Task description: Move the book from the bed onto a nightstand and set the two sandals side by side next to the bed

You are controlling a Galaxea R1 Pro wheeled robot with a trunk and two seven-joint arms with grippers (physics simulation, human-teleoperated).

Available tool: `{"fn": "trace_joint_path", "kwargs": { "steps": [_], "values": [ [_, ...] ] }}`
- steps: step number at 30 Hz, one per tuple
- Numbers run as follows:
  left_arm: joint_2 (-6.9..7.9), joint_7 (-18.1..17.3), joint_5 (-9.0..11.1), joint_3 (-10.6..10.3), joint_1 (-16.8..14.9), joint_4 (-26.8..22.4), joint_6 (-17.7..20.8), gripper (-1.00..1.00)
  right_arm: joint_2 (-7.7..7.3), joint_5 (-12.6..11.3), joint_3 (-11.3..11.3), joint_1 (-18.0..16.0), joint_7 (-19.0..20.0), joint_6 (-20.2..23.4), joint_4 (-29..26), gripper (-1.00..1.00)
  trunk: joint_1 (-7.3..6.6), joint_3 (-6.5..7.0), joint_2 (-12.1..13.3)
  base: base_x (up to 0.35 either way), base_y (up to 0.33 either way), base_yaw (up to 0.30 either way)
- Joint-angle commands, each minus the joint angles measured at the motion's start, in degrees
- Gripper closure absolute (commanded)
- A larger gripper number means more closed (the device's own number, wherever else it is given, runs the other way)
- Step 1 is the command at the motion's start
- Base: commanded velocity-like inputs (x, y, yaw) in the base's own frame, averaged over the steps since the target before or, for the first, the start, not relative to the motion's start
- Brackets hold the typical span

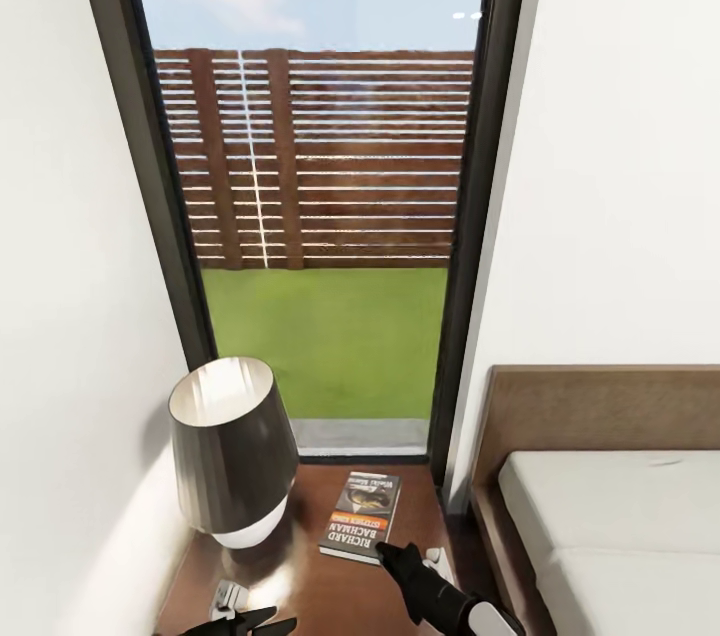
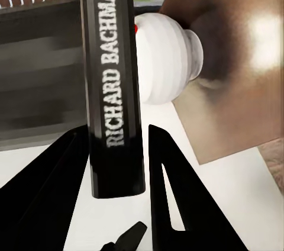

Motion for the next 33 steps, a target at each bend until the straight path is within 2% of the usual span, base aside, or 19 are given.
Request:
{"fn": "trace_joint_path", "kwargs": {
  "steps": [1, 33],
  "values": [
    [0.04, -0.14, 0.43, -0.21, -0.03, 0.0, 0.49, -1.0, -0.02, -0.4, 0.11, -0.05, 0.04, 0.12, 0.04, 1.0, 0.23, -0.25, -0.46, 0.0, 0.0, 0.0],
    [0.04, -0.14, 0.43, -0.21, -0.03, 0.0, 0.51, -1.0, 0.05, -0.43, 0.1, -0.05, 0.05, -0.03, 0.1, 1.0, 7.25, -5.99, -13.29, 0.0, 0.0, 0.0]
  ]
}}
